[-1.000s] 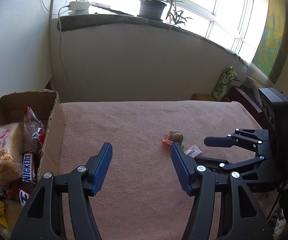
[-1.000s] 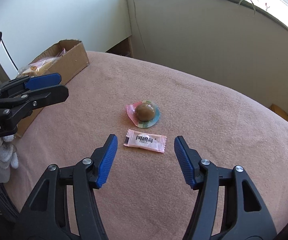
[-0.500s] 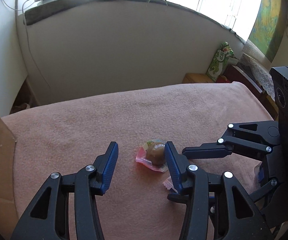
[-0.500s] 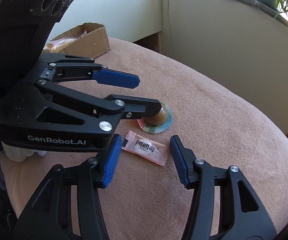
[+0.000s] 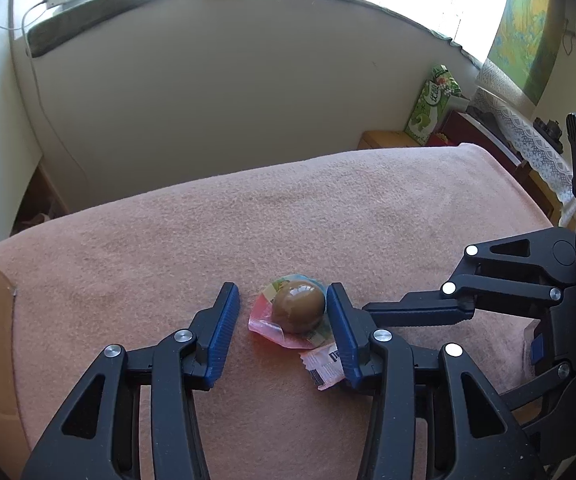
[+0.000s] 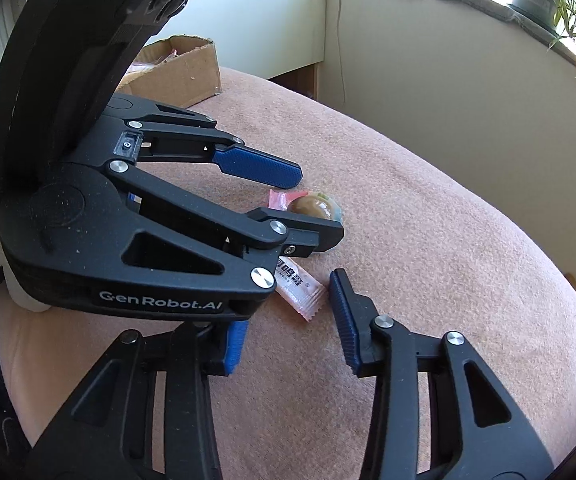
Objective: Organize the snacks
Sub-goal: 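Grasp the round brown candy with left gripper while right grasps the pink wrapped candy, then carry the brown candy and pink candy over the cardboard box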
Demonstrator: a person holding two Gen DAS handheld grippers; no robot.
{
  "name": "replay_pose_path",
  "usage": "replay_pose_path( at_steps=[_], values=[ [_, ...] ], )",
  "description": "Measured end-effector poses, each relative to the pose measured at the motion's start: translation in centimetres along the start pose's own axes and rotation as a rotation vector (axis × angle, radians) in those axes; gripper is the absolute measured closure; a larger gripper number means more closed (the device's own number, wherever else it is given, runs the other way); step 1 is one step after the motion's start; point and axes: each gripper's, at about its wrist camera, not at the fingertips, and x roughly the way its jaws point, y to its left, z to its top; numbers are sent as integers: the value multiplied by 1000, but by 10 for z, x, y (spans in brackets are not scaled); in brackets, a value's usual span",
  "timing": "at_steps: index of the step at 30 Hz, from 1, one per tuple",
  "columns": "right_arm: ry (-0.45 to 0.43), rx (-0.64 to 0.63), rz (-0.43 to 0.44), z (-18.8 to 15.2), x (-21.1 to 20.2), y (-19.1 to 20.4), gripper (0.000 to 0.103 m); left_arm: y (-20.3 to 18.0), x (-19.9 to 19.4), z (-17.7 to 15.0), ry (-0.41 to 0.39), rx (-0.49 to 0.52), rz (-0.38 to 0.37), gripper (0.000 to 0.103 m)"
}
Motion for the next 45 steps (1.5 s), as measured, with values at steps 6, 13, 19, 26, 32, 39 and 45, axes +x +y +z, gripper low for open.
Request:
replay_pose_path(
  at_steps=[6, 13, 19, 26, 32, 39, 45],
  values=[
    [0, -1, -13, -1, -2, -2, 75, 7, -2, 0, -3, -21, 0, 69],
    [-3, -18, -45, 0, -2, 3, 94, 18, -10, -4, -14, -62, 22, 71],
    [-6, 29, -69, -1, -5, 0, 99, 22, -23, -11, -34, -77, 34, 72],
    [-35, 105, -63, -9, -21, 0, 101, 19, -49, -21, -76, -77, 41, 72],
    [-48, 125, -76, -13, -31, 5, 101, 22, -71, -29, -102, -81, 48, 72],
    [-44, 81, -84, 7, -12, 9, 67, 29, -83, -36, -120, -100, 63, 72],
    [1, 83, -89, 18, 10, 8, 83, 29, -90, -43, -129, -95, 67, 72]
  ],
)
